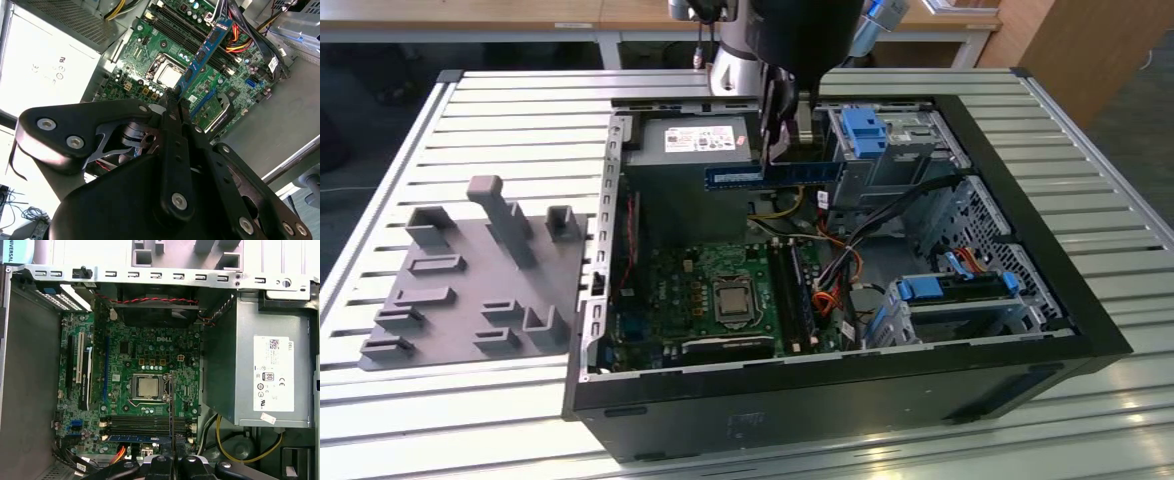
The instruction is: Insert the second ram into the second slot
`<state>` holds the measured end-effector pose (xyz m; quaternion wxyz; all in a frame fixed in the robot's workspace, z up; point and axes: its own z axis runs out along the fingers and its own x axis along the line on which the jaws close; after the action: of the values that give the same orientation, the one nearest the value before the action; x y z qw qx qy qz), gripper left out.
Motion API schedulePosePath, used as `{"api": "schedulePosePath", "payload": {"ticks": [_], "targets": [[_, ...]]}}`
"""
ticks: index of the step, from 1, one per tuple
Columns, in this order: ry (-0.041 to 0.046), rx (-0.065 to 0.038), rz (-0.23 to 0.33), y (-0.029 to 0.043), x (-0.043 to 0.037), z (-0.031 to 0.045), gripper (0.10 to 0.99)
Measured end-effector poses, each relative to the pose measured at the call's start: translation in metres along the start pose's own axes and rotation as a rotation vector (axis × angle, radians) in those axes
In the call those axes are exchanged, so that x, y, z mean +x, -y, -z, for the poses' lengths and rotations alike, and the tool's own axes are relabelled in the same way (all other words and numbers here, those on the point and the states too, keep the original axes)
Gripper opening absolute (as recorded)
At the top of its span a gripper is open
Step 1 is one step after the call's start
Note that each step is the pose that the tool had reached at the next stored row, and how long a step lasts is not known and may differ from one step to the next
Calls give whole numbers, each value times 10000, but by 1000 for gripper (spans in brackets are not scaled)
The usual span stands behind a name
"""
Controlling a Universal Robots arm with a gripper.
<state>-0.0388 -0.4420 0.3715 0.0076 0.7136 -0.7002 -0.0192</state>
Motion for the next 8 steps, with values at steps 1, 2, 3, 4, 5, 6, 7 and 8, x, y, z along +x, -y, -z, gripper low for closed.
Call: {"api": "schedulePosePath", "payload": {"ticks": [1,2,3,4,5,6,7,8], "targets": [[0,1,-2,0,0,0,137],[1,1,-5,0,1,0,137],[1,1,-7,0,1,0,137],[1,1,-8,0,1,0,137],[1,1,-8,0,3,0,137],[1,1,-9,0,3,0,137],[1,1,-13,0,3,0,137],[1,1,-38,0,4,0,137]]}}
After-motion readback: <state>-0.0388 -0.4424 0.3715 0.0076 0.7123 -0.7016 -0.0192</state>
